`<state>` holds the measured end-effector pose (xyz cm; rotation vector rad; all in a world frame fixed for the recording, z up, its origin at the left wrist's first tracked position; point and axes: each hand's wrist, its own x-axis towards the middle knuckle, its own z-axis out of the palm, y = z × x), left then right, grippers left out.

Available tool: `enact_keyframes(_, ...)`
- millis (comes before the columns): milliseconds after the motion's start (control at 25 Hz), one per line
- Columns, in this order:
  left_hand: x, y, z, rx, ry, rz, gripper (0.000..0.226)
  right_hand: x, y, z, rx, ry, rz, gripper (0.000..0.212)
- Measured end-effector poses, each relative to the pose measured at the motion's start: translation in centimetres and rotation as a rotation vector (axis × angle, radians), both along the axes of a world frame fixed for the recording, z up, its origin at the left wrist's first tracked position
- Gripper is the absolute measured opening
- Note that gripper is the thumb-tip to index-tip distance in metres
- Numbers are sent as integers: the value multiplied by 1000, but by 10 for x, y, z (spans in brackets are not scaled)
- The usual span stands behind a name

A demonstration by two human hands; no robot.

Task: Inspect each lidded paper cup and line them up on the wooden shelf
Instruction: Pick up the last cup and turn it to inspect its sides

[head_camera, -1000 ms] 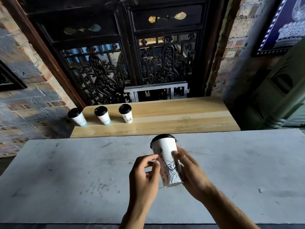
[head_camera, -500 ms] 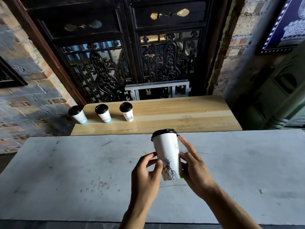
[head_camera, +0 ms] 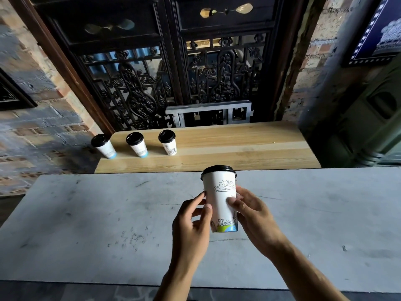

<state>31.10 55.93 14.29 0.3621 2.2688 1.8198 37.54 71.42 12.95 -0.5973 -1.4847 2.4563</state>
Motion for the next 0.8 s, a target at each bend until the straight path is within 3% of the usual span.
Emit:
enact_keyframes(360, 2, 3, 2, 35, -97, -27, 30, -1, 1, -1, -77, -77, -46, 43)
enact_keyframes(600, -4, -3, -5, -15, 11, -7, 33, 1, 3, -6, -94, -13, -40, 57)
enact_keyframes(800, -4, -2, -4, -49, 53, -13, 42, 2, 3, -6, -101, 18, -14, 53)
